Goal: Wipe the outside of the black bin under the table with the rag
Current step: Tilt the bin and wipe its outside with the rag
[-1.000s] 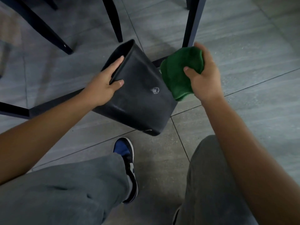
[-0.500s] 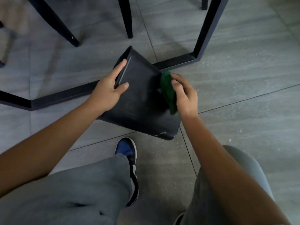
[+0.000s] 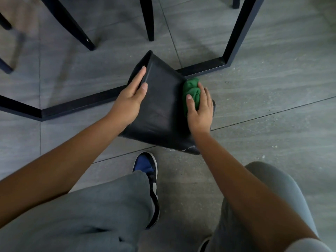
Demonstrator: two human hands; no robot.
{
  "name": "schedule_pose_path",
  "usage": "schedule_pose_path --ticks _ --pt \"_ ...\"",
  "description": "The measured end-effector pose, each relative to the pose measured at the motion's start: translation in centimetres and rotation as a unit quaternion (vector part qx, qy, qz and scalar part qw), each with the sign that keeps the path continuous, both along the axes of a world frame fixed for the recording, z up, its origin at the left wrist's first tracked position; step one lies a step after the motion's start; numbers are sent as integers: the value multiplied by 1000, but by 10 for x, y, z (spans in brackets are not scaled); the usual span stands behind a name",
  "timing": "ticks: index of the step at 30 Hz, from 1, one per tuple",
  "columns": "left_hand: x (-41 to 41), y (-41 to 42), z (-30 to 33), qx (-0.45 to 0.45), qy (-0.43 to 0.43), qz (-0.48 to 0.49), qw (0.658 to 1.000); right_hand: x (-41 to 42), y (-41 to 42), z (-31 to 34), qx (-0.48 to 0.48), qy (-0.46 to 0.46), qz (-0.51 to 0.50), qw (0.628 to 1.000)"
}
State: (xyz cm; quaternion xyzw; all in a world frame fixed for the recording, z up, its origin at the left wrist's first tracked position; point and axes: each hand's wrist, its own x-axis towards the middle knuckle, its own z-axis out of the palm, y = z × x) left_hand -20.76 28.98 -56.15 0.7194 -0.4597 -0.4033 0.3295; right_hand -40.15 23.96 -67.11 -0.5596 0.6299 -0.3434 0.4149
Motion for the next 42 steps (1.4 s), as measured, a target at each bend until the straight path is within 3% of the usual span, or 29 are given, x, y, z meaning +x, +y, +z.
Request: schedule_pose_path --ticks 6,10,14,17,22,26,29,33,42 --pt "-9 -1 4 21 80 57 995 37 48 20 -67 -44 24 996" --pt "-8 -5 11 20 179 14 984 59 77 37 -102 -43 56 992" --pt "-13 -5 9 -3 126 -5 992 62 60 44 -105 -31 62 992" --pt "-16 -8 3 -30 32 -61 997 65 34 47 -119 -18 38 992" --pt "-6 -2 -7 -52 -15 -84 995 66 -19 41 -121 7 13 993" --pt "0 0 -9 -21 2 -64 998 40 -43 14 -79 47 -22 996" --pt "0 3 -13 -27 41 -33 998 0 -44 -15 10 59 -63 996" --pt "1 5 -12 -18 65 -4 998 -38 -15 -37 59 38 -96 993" --pt "-14 0 2 6 47 65 997 2 86 6 56 -58 -67 994"
